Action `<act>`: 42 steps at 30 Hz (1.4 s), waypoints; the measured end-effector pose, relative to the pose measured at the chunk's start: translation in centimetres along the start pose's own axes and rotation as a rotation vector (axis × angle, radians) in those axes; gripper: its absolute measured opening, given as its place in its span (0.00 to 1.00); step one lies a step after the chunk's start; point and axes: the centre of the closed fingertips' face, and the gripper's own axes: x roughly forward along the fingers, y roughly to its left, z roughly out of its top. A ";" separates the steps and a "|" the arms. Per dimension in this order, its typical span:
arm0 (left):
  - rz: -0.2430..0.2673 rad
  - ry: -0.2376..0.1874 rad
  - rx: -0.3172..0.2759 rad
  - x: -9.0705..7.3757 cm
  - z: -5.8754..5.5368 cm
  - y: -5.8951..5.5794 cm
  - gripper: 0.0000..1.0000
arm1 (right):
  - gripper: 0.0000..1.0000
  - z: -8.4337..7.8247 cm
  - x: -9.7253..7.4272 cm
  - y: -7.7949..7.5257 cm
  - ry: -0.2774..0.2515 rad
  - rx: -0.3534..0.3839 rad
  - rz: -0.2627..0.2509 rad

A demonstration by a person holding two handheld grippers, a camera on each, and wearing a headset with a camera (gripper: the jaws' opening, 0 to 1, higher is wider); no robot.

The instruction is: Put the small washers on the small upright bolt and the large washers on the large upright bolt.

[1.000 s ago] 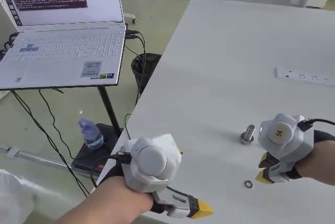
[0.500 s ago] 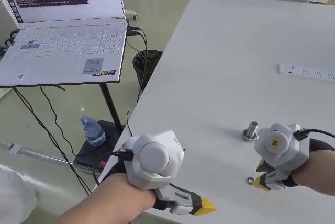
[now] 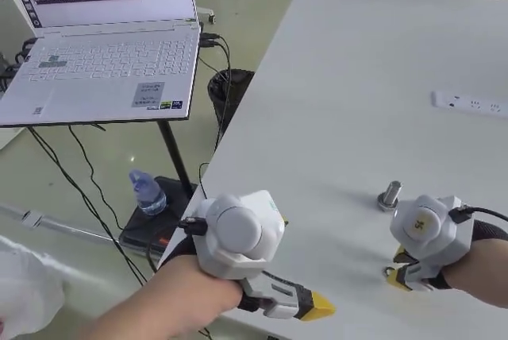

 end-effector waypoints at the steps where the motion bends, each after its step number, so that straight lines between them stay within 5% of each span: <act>1: 0.001 0.002 0.004 0.0 0.0 0.0 0.80 | 0.23 0.0 0.1 -0.1 -0.001 0.002 -0.001; 19: -0.007 0.004 0.017 0.5 0.4 0.0 0.80 | 0.16 0.0 0.1 0.4 0.005 -0.071 -0.031; 36: -0.013 0.003 0.022 0.7 0.6 -0.3 0.79 | 0.14 0.0 0.0 0.3 0.022 -0.036 -0.032; 42: -0.012 0.008 0.023 0.7 0.6 -0.3 0.79 | 0.14 0.1 0.1 0.2 0.081 -0.040 -0.028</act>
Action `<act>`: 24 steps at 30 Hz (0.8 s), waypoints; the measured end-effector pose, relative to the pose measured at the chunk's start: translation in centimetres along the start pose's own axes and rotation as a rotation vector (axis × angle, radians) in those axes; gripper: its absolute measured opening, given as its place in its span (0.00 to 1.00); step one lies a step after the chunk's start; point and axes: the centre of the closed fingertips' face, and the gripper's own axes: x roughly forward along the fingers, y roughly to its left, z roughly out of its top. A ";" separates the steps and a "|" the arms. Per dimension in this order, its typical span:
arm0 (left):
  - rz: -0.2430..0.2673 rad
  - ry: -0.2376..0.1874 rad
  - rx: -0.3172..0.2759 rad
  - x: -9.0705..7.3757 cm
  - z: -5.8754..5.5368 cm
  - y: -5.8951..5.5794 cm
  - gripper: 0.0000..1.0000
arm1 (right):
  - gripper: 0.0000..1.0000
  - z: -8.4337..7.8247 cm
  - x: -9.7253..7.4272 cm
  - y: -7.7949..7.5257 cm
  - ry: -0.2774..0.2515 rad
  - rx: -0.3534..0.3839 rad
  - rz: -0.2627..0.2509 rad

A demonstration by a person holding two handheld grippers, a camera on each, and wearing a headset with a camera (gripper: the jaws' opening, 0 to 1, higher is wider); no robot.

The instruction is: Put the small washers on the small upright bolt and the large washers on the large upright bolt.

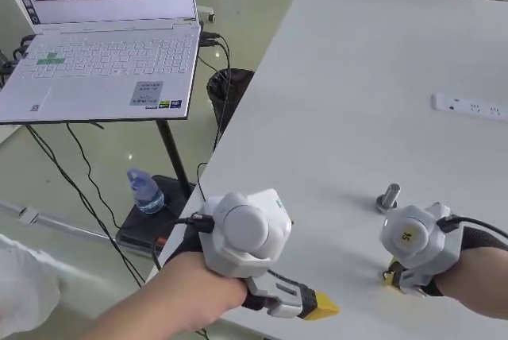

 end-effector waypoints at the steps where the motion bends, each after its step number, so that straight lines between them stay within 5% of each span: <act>1: 0.000 -0.001 0.000 0.0 0.0 0.0 0.79 | 0.13 0.0 0.0 -0.1 0.026 0.005 0.008; 8: 0.002 -0.001 -0.004 -0.1 -0.1 0.1 0.79 | 0.12 0.1 0.1 -0.3 0.086 0.022 0.023; 24: 0.004 0.002 -0.003 -0.3 -0.1 0.0 0.78 | 0.12 0.0 -0.2 -0.3 0.004 0.073 0.038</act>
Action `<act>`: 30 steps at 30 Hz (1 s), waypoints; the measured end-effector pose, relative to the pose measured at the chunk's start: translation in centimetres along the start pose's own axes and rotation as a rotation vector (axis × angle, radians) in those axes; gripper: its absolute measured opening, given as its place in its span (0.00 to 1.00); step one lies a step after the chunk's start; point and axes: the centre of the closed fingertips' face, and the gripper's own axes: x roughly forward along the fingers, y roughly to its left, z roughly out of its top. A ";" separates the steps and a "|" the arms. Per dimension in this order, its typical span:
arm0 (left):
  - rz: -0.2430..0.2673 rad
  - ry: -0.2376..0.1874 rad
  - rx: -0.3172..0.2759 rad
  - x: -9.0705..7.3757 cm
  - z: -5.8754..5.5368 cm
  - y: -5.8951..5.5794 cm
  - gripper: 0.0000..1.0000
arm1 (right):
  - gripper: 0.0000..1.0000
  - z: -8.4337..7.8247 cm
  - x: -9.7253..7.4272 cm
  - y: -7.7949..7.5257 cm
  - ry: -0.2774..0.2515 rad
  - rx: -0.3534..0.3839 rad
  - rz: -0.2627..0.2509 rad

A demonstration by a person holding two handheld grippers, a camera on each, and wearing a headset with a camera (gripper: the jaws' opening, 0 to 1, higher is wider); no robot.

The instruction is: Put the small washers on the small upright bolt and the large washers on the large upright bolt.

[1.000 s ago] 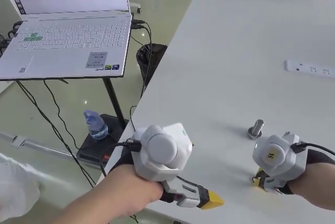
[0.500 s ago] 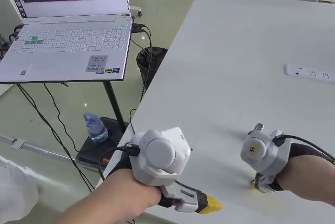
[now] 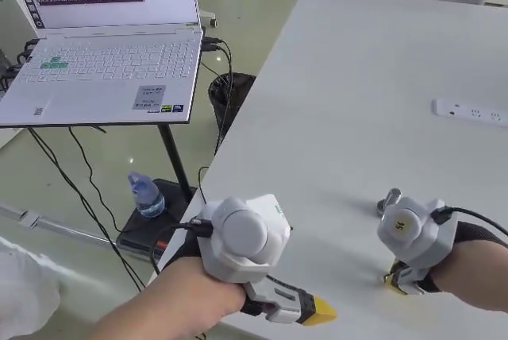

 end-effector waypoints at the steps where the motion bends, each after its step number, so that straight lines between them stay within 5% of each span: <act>1: 0.000 0.001 0.000 0.0 0.0 0.0 0.78 | 0.12 -0.1 -0.1 -0.1 -0.001 0.007 0.003; 12: 0.003 -0.004 0.000 0.2 0.2 0.0 0.79 | 0.12 -1.0 -1.7 -1.2 0.005 0.027 -0.003; 19: -0.008 -0.028 -0.007 0.5 0.8 -0.1 0.80 | 0.12 -2.8 -3.0 -2.8 0.021 0.056 -0.011; 30: -0.014 -0.004 0.007 1.1 0.2 -0.2 0.79 | 0.12 -5.8 -4.5 -5.2 0.040 0.098 -0.041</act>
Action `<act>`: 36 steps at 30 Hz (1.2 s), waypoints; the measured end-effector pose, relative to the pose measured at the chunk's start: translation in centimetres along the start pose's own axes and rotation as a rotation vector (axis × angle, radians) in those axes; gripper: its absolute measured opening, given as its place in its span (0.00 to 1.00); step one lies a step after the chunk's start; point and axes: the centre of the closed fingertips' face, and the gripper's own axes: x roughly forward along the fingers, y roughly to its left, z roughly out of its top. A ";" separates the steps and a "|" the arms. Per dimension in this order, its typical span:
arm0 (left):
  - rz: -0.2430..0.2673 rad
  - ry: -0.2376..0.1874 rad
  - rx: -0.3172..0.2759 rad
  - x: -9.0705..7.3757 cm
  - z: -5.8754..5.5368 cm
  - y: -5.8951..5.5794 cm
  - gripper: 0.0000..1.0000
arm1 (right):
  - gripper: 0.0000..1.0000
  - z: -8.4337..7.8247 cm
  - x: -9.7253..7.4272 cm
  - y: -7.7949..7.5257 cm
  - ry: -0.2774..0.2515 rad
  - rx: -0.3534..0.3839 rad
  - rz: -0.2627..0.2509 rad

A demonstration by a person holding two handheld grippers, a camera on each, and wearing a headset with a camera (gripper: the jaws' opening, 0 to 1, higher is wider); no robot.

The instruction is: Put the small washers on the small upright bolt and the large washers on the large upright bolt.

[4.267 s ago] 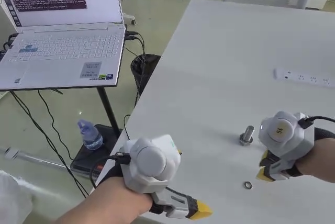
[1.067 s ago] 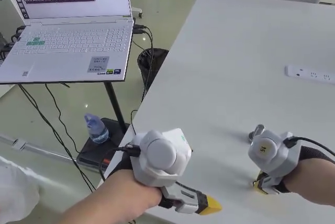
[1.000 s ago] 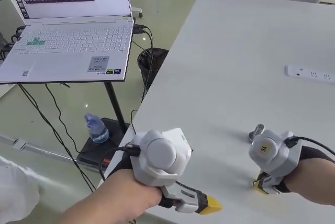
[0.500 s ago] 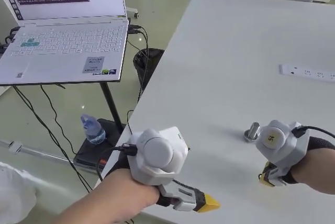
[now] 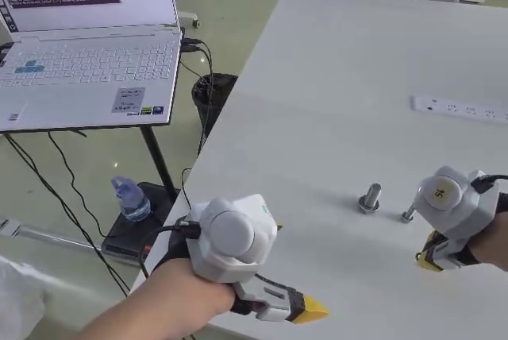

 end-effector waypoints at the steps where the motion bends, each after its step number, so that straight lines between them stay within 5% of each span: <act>1: 0.001 0.000 -0.001 0.0 0.0 0.0 0.79 | 0.12 -0.1 0.0 -0.2 0.002 0.002 -0.002; 23: 0.007 0.008 -0.001 0.3 0.0 0.4 0.78 | 0.12 1.3 -2.9 -5.3 -0.054 0.069 -0.051; 36: 0.005 0.009 -0.001 0.3 0.0 0.4 0.78 | 0.12 3.4 -4.6 -5.5 -0.072 0.062 -0.066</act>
